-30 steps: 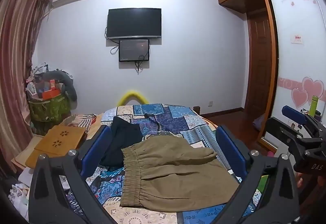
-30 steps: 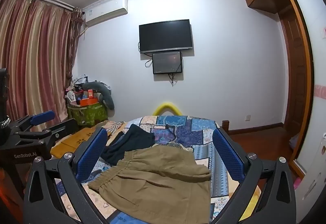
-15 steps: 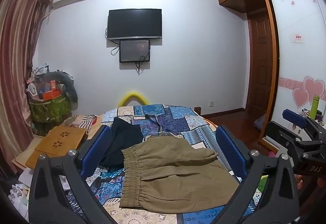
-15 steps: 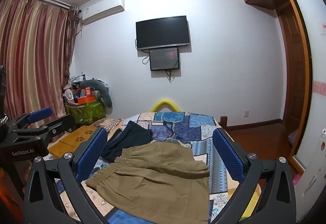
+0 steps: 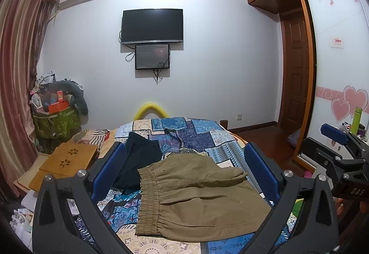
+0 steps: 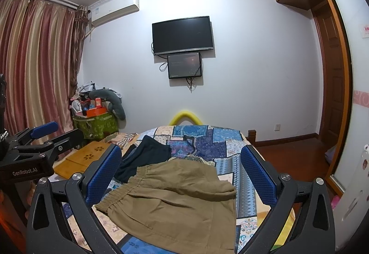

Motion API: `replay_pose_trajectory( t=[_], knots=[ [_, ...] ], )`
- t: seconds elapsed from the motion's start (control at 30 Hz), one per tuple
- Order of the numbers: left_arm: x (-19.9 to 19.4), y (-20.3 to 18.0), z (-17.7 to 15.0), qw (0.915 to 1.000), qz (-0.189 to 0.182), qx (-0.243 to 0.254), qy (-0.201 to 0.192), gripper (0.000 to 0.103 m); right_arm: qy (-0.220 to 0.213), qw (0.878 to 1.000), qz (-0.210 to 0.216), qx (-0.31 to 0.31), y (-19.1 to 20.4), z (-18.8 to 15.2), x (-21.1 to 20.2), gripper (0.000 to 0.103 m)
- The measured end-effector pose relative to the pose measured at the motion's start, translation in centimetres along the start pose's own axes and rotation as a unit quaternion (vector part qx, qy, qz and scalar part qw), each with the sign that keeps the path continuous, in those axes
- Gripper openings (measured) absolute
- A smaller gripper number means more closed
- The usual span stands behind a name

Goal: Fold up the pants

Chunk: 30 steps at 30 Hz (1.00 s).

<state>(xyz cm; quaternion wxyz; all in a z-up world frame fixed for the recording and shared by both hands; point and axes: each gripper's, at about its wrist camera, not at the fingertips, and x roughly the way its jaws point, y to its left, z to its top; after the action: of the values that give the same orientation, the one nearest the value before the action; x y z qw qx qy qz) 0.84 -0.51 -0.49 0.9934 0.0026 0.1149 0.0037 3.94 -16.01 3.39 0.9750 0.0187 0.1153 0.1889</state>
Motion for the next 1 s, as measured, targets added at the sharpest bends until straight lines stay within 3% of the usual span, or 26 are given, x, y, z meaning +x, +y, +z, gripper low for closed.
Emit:
replay_pose_trajectory(
  t=[1.0],
  knots=[
    [-0.17,-0.22,0.49,1.0000,-0.002,0.002,-0.003,0.103,0.000,1.000,-0.002,-0.002,-0.20,-0.04,0.06,0.102]
  ],
)
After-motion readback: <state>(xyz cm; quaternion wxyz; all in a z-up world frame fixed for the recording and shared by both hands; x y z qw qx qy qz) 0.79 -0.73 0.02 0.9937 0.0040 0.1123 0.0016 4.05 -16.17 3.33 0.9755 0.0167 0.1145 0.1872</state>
